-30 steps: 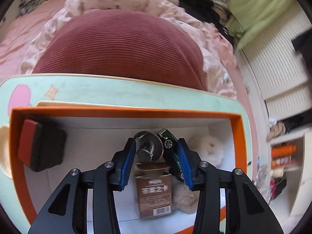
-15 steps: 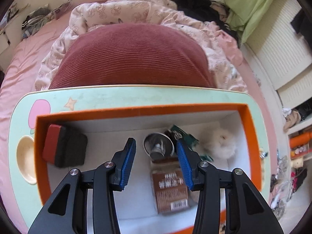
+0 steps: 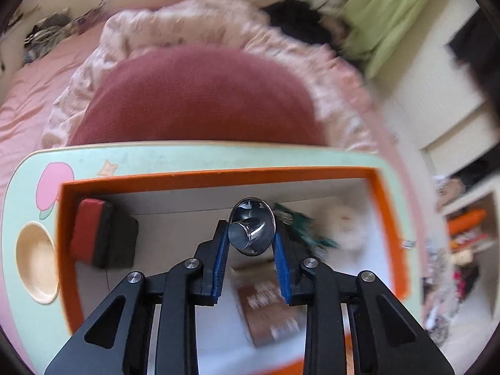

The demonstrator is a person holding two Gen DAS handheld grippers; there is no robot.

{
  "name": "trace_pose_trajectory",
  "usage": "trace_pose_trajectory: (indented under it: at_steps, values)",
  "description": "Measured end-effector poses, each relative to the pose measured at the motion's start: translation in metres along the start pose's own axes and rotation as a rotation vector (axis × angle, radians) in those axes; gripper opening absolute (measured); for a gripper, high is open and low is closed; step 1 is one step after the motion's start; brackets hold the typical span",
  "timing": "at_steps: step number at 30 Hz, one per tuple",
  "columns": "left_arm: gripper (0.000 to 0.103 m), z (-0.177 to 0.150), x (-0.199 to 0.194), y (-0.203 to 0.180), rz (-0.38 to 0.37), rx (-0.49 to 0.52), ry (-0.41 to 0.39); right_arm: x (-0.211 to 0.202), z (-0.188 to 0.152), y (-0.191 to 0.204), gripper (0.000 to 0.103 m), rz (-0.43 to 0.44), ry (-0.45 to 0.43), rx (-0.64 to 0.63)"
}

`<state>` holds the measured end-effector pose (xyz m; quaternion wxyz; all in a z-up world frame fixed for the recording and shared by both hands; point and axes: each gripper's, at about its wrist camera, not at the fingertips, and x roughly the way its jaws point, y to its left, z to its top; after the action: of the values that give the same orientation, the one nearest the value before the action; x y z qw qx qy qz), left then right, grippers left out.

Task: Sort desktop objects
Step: 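Grasp the silver cone with the left gripper and place it on the table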

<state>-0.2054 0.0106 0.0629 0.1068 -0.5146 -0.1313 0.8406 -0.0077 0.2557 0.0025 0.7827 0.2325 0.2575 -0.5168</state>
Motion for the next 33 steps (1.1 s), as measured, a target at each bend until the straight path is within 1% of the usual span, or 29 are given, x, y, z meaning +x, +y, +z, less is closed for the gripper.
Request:
trace_pose_trajectory:
  at_steps: [2, 3, 5, 7, 8, 9, 10, 11, 12, 13, 14, 15, 16, 18, 21, 22, 23, 24, 25, 26, 27, 28, 29, 30, 32, 33]
  values:
    - [0.029, -0.015, -0.032, 0.000, -0.077, 0.006, -0.071, 0.000, 0.000, 0.000, 0.103, 0.000, 0.000, 0.000]
    - [0.029, -0.024, -0.045, -0.002, -0.100, 0.022, -0.097, 0.000, 0.000, 0.000, 0.103, 0.000, 0.000, -0.001]
    - [0.029, -0.055, -0.072, -0.009, -0.156, 0.084, -0.150, 0.000, 0.000, 0.000, 0.103, 0.000, 0.001, -0.001]
    - [0.029, -0.083, -0.084, -0.012, -0.202, 0.128, -0.167, 0.000, 0.000, 0.000, 0.103, 0.001, 0.001, -0.001]
    - [0.029, -0.099, -0.088, -0.011, -0.241, 0.144, -0.174, 0.000, 0.000, -0.001, 0.103, 0.001, 0.000, -0.002]
    - [0.029, -0.116, -0.094, -0.006, -0.278, 0.144, -0.192, 0.000, 0.000, -0.001, 0.103, 0.002, 0.000, -0.002]
    - [0.029, -0.132, -0.099, 0.004, -0.291, 0.125, -0.221, 0.000, 0.000, -0.001, 0.103, 0.002, 0.001, -0.002]
    - [0.029, -0.142, -0.104, 0.013, -0.286, 0.102, -0.251, 0.000, 0.000, -0.001, 0.103, 0.002, 0.001, -0.002]
    - [0.029, -0.155, -0.109, 0.030, -0.250, 0.057, -0.302, 0.000, 0.000, -0.001, 0.103, 0.002, 0.000, -0.003]
    - [0.029, -0.161, -0.110, 0.041, -0.217, 0.024, -0.324, 0.000, 0.000, -0.001, 0.103, 0.002, 0.000, -0.002]
    - [0.029, -0.167, -0.108, 0.054, -0.162, -0.018, -0.332, 0.000, 0.000, -0.001, 0.103, 0.002, 0.001, -0.003]
    - [0.029, -0.170, -0.104, 0.061, -0.141, -0.034, -0.324, 0.000, 0.000, 0.000, 0.103, 0.002, 0.001, -0.003]
    - [0.029, -0.170, -0.098, 0.065, -0.135, -0.041, -0.314, 0.000, 0.000, -0.001, 0.103, 0.002, 0.001, -0.003]
    - [0.029, -0.168, -0.085, 0.066, -0.159, -0.041, -0.290, -0.001, 0.000, -0.001, 0.103, 0.000, 0.001, -0.005]
    - [0.030, -0.162, -0.078, 0.055, -0.185, -0.018, -0.316, -0.001, 0.000, -0.002, 0.103, 0.001, 0.001, -0.005]
    - [0.039, -0.159, -0.077, 0.052, -0.181, -0.017, -0.318, -0.001, 0.000, -0.002, 0.103, 0.002, 0.001, -0.005]
    - [0.045, -0.160, -0.079, 0.051, -0.176, -0.026, -0.325, -0.001, 0.000, -0.002, 0.103, 0.003, 0.001, -0.005]
    - [0.057, -0.162, -0.082, 0.052, -0.176, -0.032, -0.336, -0.001, 0.000, -0.002, 0.103, 0.003, 0.001, -0.006]
    - [0.066, -0.165, -0.085, 0.052, -0.182, -0.030, -0.359, -0.001, 0.000, -0.001, 0.103, 0.003, 0.001, -0.005]
    - [0.068, -0.168, -0.090, 0.050, -0.188, -0.017, -0.385, -0.001, 0.000, -0.002, 0.103, 0.003, 0.001, -0.006]
    - [0.072, -0.174, -0.096, 0.048, -0.177, 0.005, -0.414, -0.001, 0.000, -0.002, 0.103, 0.003, 0.001, -0.007]
    - [0.077, -0.180, -0.100, 0.047, -0.150, 0.025, -0.433, -0.001, 0.000, -0.002, 0.103, 0.002, 0.001, -0.007]
    - [0.079, -0.188, -0.105, 0.045, -0.097, 0.055, -0.452, -0.001, 0.000, -0.002, 0.103, 0.003, 0.001, -0.007]
    - [0.081, -0.195, -0.106, 0.043, -0.061, 0.075, -0.458, -0.001, 0.000, -0.002, 0.103, 0.004, 0.001, -0.007]
    - [0.081, -0.212, -0.105, 0.042, 0.022, 0.130, -0.453, -0.001, 0.000, -0.002, 0.103, 0.004, 0.002, -0.008]
    - [0.081, -0.219, -0.103, 0.042, 0.050, 0.145, -0.447, -0.001, 0.000, -0.002, 0.103, 0.005, 0.002, -0.008]
